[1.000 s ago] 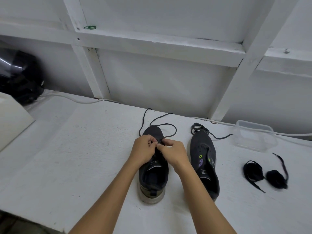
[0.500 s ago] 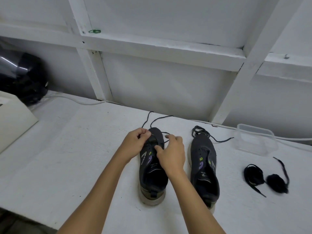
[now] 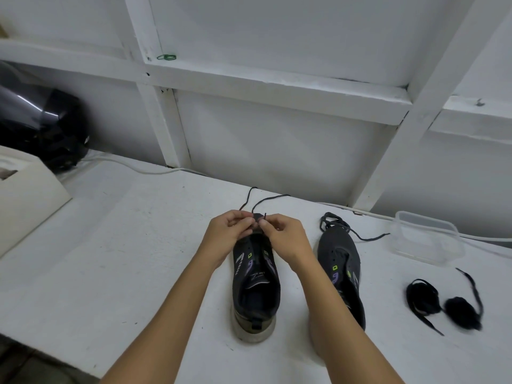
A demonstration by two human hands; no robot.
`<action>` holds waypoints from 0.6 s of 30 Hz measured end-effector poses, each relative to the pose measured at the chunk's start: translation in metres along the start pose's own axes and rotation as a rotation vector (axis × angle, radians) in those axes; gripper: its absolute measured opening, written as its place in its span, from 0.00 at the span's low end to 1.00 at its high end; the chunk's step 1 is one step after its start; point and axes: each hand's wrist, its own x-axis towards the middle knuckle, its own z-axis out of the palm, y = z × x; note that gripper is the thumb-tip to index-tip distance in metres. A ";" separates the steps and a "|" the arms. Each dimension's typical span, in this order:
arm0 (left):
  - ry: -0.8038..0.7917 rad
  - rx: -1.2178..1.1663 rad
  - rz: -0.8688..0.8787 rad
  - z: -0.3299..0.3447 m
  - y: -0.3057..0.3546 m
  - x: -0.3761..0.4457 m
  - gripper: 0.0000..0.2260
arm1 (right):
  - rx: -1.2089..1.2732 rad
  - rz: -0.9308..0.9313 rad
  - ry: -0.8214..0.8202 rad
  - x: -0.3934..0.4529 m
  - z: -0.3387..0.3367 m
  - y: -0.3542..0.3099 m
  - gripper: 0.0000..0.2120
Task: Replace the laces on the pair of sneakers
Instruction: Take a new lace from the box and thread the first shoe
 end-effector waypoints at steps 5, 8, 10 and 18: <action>0.075 -0.047 -0.057 0.011 -0.003 0.006 0.06 | 0.081 0.009 -0.009 0.002 -0.001 0.000 0.07; 0.044 -0.075 -0.089 0.011 -0.004 0.005 0.09 | 0.089 0.036 0.013 0.006 -0.002 0.004 0.06; 0.058 -0.026 -0.069 0.010 -0.006 0.003 0.07 | 0.115 0.050 -0.005 0.007 -0.002 0.005 0.06; 0.112 0.119 -0.025 0.013 -0.006 0.003 0.04 | 0.218 0.093 -0.063 0.009 -0.003 -0.002 0.06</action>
